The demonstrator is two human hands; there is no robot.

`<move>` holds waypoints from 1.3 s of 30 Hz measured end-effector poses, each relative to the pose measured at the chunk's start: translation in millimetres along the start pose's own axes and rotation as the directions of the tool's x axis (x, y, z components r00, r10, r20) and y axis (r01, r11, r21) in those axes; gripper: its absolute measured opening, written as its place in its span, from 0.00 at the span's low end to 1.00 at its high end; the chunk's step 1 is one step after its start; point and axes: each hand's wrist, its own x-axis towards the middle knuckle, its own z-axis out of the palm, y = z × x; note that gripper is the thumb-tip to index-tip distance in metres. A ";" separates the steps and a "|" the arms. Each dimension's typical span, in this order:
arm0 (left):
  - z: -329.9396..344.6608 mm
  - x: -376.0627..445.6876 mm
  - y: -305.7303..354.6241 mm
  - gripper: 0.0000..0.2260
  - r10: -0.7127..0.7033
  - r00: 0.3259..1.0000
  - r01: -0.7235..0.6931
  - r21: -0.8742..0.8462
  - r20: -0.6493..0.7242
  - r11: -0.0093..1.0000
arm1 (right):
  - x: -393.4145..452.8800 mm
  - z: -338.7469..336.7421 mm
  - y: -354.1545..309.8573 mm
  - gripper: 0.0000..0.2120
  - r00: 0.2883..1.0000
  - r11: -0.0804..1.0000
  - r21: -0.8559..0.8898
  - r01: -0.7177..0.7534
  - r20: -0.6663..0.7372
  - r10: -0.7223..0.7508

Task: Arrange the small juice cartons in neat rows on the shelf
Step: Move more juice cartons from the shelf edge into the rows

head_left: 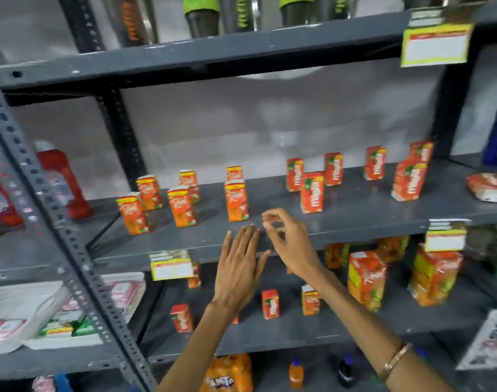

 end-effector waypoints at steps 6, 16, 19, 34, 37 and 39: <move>36.3 57.4 140.2 0.29 0.058 0.995 -0.053 -0.063 0.077 0.997 | -14.6 -154.8 62.1 0.05 0.988 0.964 -0.264 -0.030 -0.152 -0.011; 84.7 135.2 275.0 0.28 -0.063 0.992 0.069 -0.041 0.113 0.997 | -13.2 -356.0 123.9 0.07 0.927 0.871 -0.428 -0.241 -0.367 0.076; 90.9 136.8 274.3 0.27 -0.071 0.994 0.073 -0.025 0.080 0.997 | -2.6 -391.6 134.2 0.23 0.876 0.674 -0.630 -0.386 -0.480 0.053; 88.2 136.0 280.4 0.30 -0.079 0.995 0.079 -0.004 0.069 0.997 | 36.4 -416.0 150.3 0.31 0.819 0.529 -0.627 -0.572 -0.471 0.326; 85.4 136.4 278.5 0.33 -0.062 0.991 0.064 -0.007 0.116 0.998 | 47.7 -418.5 148.5 0.31 0.769 0.551 -0.542 -0.635 -0.372 0.520; 84.2 132.7 275.8 0.34 -0.069 0.988 0.073 -0.019 0.138 0.997 | 53.8 -421.5 146.8 0.30 0.743 0.537 -0.531 -0.656 -0.327 0.584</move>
